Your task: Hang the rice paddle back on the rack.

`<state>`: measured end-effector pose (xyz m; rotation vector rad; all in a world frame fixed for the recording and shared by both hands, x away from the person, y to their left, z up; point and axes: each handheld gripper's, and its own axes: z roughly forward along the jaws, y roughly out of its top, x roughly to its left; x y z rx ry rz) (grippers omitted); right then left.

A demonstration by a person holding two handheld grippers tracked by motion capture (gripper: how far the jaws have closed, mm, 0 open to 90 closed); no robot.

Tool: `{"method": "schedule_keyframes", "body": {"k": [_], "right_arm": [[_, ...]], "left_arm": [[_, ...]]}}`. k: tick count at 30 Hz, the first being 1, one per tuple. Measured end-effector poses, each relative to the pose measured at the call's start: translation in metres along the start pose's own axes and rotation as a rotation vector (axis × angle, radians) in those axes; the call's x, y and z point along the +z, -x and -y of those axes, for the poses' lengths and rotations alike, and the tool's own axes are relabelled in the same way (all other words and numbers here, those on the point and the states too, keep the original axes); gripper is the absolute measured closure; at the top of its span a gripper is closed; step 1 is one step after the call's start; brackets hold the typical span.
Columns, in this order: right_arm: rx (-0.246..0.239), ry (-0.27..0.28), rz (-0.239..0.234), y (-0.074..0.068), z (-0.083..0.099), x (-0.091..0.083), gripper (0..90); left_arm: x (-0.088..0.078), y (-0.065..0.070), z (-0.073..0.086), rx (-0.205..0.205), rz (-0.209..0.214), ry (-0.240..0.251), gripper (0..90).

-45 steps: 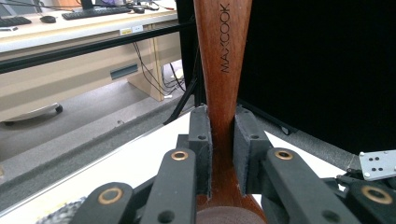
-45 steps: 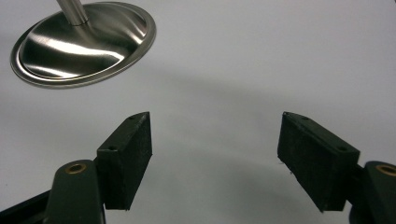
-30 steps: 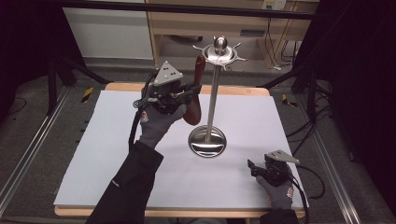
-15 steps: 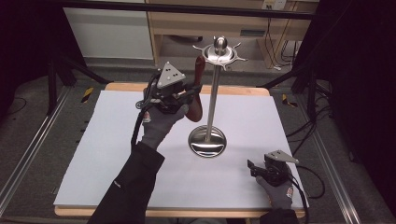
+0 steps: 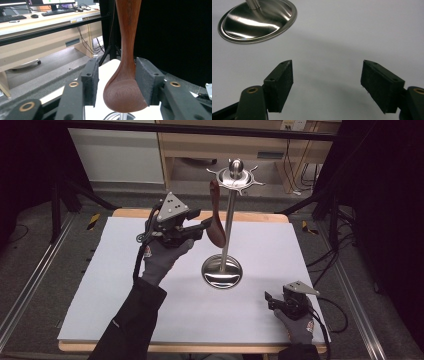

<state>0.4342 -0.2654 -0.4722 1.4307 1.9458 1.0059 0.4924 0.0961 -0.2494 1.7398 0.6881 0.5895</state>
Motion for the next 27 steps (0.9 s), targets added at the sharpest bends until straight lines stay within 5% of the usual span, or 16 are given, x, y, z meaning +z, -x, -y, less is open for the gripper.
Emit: {"method": "schedule_keyframes", "body": {"k": [12, 27], "right_arm": [[0.022, 0.006, -0.017, 0.001, 0.001, -0.001, 26.2], [0.015, -0.008, -0.010, 0.003, 0.003, -0.001, 26.2]], "left_arm": [[-0.026, -0.008, 0.043, 0.029, -0.011, -0.024, 44.5], [-0.050, -0.026, 0.120, -0.064, -0.042, -0.128, 40.6]]}}
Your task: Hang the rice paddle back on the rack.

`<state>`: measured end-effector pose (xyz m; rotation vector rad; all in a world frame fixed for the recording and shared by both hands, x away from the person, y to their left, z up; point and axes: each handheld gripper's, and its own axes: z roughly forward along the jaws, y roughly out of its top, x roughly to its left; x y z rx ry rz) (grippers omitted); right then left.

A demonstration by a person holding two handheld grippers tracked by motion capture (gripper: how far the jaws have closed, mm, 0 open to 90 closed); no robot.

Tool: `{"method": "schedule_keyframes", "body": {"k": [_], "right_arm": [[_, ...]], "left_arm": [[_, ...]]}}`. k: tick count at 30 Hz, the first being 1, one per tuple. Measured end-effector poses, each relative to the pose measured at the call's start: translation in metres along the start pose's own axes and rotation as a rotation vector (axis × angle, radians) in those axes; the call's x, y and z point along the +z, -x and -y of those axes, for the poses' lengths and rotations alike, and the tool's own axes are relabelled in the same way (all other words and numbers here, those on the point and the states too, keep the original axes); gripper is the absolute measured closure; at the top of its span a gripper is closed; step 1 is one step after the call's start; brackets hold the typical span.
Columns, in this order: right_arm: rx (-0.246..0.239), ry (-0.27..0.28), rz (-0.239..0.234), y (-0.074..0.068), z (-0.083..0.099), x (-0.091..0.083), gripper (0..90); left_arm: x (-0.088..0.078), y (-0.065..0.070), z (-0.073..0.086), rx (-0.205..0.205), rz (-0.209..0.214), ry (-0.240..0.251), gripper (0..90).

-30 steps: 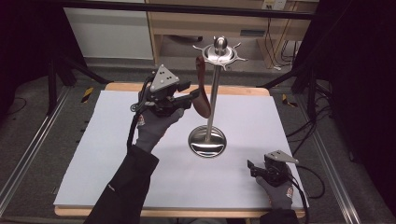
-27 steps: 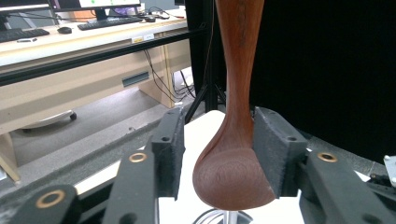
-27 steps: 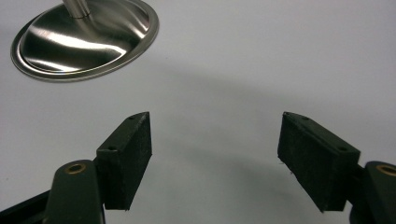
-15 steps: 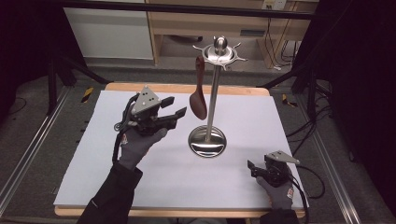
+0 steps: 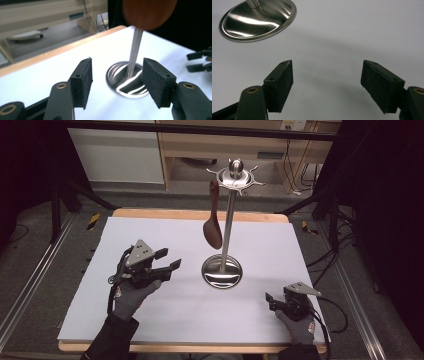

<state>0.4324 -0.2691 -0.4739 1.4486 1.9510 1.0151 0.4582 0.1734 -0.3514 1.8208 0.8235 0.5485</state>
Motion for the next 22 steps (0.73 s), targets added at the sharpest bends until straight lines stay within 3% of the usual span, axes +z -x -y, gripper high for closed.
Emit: {"method": "schedule_keyframes", "body": {"k": [7, 15, 18, 22], "right_arm": [[-0.008, -0.010, 0.005, 0.000, 0.000, 0.000, 26.1], [0.007, -0.026, 0.005, -0.001, 0.001, -0.001, 25.6], [-0.007, -0.032, 0.009, 0.000, 0.001, -0.001, 25.2], [-0.015, -0.034, 0.013, 0.001, 0.001, -0.001, 24.4]], "left_arm": [[-0.006, -0.015, 0.036, -0.043, -0.031, -0.055, 39.1], [-0.013, -0.031, 0.076, -0.092, -0.098, -0.118, 37.3], [-0.014, -0.037, 0.091, -0.118, -0.117, -0.138, 36.7], [-0.015, -0.042, 0.101, -0.113, -0.158, -0.175, 36.0]]}}
